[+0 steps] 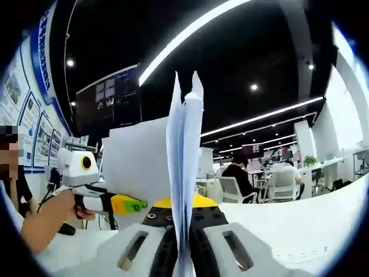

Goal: Organize the stack of printing papers by aligning and flattening the scattered papers on the table

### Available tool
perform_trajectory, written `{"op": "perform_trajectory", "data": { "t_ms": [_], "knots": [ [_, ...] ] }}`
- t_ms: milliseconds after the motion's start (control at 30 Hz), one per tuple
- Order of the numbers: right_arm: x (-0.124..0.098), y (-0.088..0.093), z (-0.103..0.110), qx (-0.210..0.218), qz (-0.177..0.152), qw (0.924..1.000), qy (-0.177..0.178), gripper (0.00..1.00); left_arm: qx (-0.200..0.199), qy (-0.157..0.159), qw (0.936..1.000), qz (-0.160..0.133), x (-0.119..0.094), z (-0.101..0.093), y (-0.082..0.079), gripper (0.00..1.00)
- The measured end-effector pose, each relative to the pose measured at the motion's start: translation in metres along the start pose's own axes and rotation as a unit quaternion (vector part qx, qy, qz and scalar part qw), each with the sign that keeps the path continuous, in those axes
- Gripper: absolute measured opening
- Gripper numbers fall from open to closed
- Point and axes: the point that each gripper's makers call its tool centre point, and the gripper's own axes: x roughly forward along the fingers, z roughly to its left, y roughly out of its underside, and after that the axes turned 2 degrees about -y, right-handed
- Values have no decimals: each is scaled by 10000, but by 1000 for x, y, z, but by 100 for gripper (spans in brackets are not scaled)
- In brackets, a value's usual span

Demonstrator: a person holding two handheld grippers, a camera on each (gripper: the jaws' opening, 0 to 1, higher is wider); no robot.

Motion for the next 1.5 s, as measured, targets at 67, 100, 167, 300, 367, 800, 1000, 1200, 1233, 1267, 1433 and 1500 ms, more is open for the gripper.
{"op": "perform_trajectory", "data": {
  "t_ms": [67, 100, 167, 300, 367, 800, 1000, 1200, 1233, 1267, 1433, 1500],
  "knots": [
    [3, 16, -6, 67, 148, 9999, 5, 26, 50, -72, 10000, -3, 0, 9, 8, 13],
    [2, 29, -12, 540, 440, 9975, 80, 36, -53, -26, 9999, 138, 0, 9, 17, 16],
    [2, 30, -16, 740, 396, 9964, 78, 50, -42, 25, 9998, 188, 1, 9, 23, 23],
    [-11, 15, -25, 756, 207, 9967, 214, 50, 54, 273, 9995, 176, 3, 1, 25, 25],
    [-14, 12, -30, 769, 199, 9965, 266, 51, -194, 476, 9987, 42, 6, -7, 22, 26],
    [-14, 6, -21, 917, 75, 9958, -34, 39, -482, 744, 9956, -314, 2, -14, 8, 25],
    [-23, -6, -15, 1148, -204, 9923, -430, 18, -395, 638, 9968, -265, -8, -2, 10, 24],
    [-18, 5, -17, 964, 21, 9952, -157, 45, -470, 699, 9957, -372, -1, -10, 6, 24],
    [-16, 6, -15, 979, 48, 9950, -177, 47, -409, 717, 9958, -385, 2, -13, 6, 24],
    [-14, 7, -12, 977, 84, 9949, -224, 49, -395, 722, 9959, -384, 3, -14, 6, 24],
    [-9, 10, -5, 867, 135, 9959, -213, 57, -254, 721, 9964, -365, 8, -20, 6, 24],
    [-9, 10, -6, 892, 140, 9956, -240, 57, -213, 710, 9966, -353, 8, -18, 6, 24]
  ]
}}
